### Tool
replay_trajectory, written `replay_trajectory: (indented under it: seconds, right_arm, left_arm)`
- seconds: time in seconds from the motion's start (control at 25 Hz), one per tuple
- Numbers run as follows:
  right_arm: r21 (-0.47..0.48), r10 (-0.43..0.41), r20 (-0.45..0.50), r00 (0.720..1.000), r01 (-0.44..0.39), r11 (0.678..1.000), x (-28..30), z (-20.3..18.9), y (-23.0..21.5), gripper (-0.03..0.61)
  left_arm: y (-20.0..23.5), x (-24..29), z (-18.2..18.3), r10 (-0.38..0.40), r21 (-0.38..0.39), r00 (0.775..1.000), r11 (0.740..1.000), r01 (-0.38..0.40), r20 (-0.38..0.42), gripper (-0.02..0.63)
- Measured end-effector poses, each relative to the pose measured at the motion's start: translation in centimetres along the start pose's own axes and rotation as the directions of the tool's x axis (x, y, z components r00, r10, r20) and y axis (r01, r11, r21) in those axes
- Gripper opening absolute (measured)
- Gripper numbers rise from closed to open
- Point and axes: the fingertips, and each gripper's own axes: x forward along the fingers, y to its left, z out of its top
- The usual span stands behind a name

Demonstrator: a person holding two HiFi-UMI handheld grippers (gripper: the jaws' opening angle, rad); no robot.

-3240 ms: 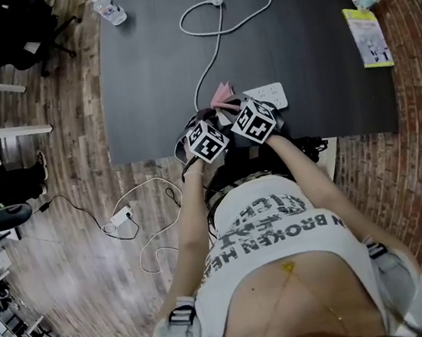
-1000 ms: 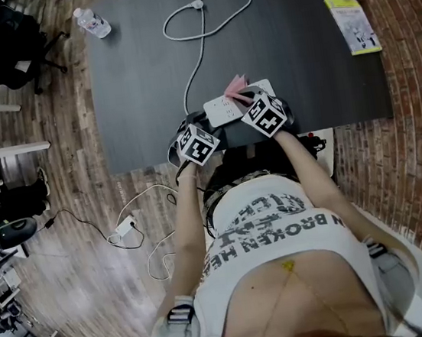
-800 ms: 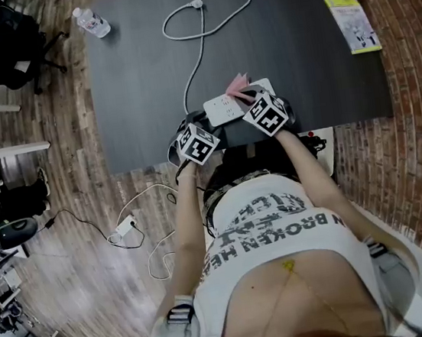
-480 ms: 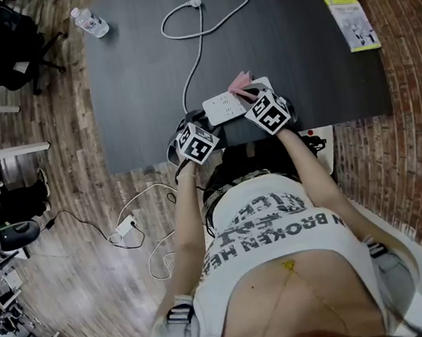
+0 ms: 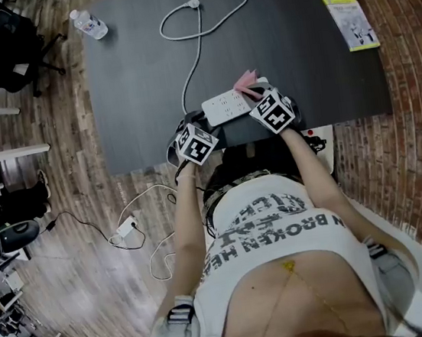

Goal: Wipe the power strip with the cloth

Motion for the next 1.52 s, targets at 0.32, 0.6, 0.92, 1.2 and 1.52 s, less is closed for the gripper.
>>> replay_trajectory:
  seconds: [0.32, 0.6, 0.92, 1.2, 1.52]
  right_arm:
    - [0.006, -0.01, -0.007, 1.0, 0.01, 1.0, -0.2, -0.3, -0.5, 0.017]
    - [0.016, -0.027, -0.017, 1.0, 0.027, 1.0, -0.6, -0.8, -1.2, 0.017]
    - [0.049, -0.065, -0.027, 0.998, 0.066, 0.997, -1.3, -1.8, -2.6, 0.017]
    - [0.065, -0.084, -0.021, 0.996, 0.085, 0.994, -1.8, -2.4, -3.3, 0.017]
    - [0.105, -0.127, -0.037, 0.991, 0.13, 0.986, -2.5, -3.3, -4.8, 0.017]
  left_arm:
    - [0.1, 0.0, 0.0, 0.001, -0.001, 1.0, 1.0, -0.001, -0.001, 0.265]
    - [0.1, 0.0, 0.0, 0.003, 0.0, 1.0, 1.0, -0.003, -0.002, 0.265]
    - [0.2, 0.1, 0.0, -0.001, 0.0, 1.0, 1.0, 0.001, 0.001, 0.265]
    - [0.1, 0.1, 0.0, 0.0, 0.001, 1.0, 1.0, 0.0, 0.002, 0.265]
    - [0.2, 0.1, 0.0, 0.0, 0.002, 1.0, 1.0, 0.0, 0.001, 0.265]
